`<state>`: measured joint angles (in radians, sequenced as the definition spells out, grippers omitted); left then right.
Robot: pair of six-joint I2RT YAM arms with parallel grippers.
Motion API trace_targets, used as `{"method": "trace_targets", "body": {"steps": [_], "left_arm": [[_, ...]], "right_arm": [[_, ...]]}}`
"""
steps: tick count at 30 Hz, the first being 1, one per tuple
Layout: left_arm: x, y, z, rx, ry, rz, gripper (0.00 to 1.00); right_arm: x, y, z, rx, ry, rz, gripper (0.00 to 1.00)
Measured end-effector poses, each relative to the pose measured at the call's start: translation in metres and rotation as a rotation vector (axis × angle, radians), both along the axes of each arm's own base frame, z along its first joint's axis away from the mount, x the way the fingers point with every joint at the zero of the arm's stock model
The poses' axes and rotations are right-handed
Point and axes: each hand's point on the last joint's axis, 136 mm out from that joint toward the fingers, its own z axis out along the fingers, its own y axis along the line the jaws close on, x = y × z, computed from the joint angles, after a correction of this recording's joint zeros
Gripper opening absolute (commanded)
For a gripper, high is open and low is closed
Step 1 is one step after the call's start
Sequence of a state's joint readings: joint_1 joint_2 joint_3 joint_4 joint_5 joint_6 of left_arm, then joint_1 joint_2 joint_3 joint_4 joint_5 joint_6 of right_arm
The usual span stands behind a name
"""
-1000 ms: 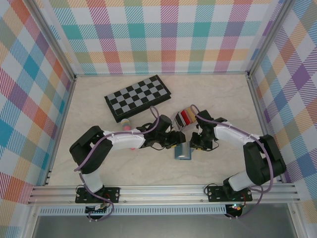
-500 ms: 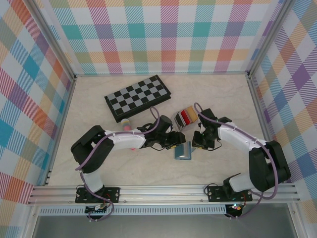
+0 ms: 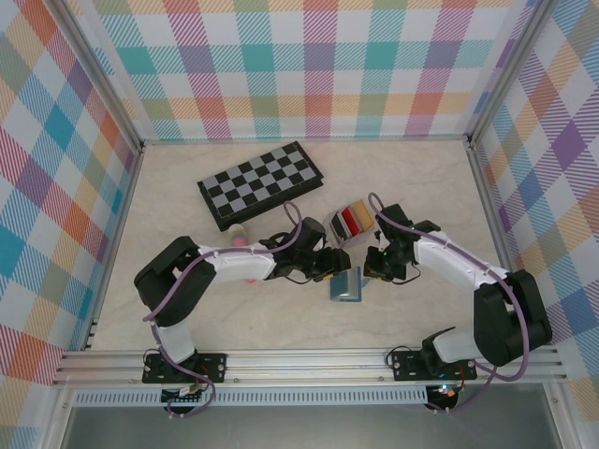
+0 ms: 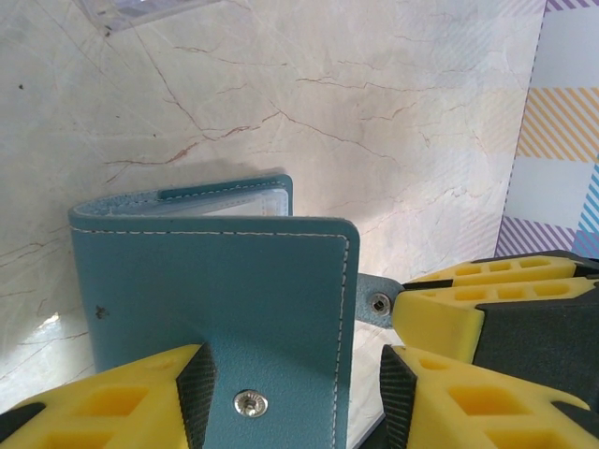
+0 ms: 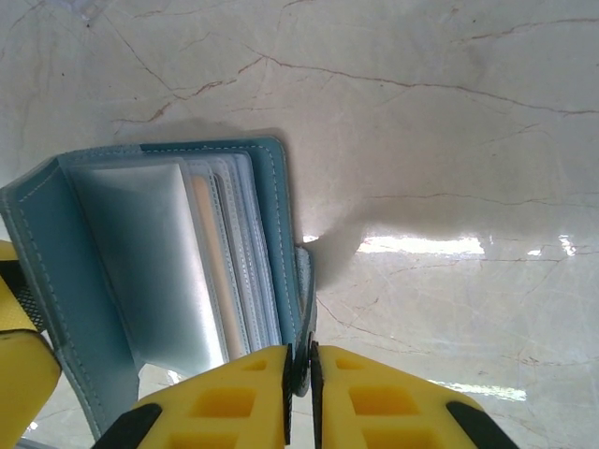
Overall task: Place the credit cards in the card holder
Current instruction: Close the card holder at the bottom-center of the table.
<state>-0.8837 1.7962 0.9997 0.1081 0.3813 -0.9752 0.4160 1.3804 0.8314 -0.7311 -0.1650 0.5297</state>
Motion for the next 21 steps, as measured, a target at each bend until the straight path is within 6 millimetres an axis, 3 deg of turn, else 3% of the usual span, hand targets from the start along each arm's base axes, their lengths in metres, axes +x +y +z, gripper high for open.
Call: {"method": "trace_targets", "body": {"steps": [7, 14, 16, 21], "left_arm": [[-0.001, 0.000, -0.005, 0.010, 0.008, -0.003, 0.51], [-0.001, -0.003, -0.001, 0.018, -0.007, -0.021, 0.50], [0.001, -0.003, 0.000, 0.030, -0.018, -0.021, 0.45], [0.008, 0.019, -0.009, 0.182, -0.082, 0.026, 0.47]], "right_arm": [[0.000, 0.000, 0.000, 0.000, -0.001, 0.007, 0.15], [-0.001, 0.001, 0.000, 0.004, 0.001, 0.015, 0.03], [-0.001, 0.001, 0.000, 0.008, 0.002, 0.016, 0.02], [0.000, 0.005, 0.002, 0.027, -0.002, 0.019, 0.01]]}}
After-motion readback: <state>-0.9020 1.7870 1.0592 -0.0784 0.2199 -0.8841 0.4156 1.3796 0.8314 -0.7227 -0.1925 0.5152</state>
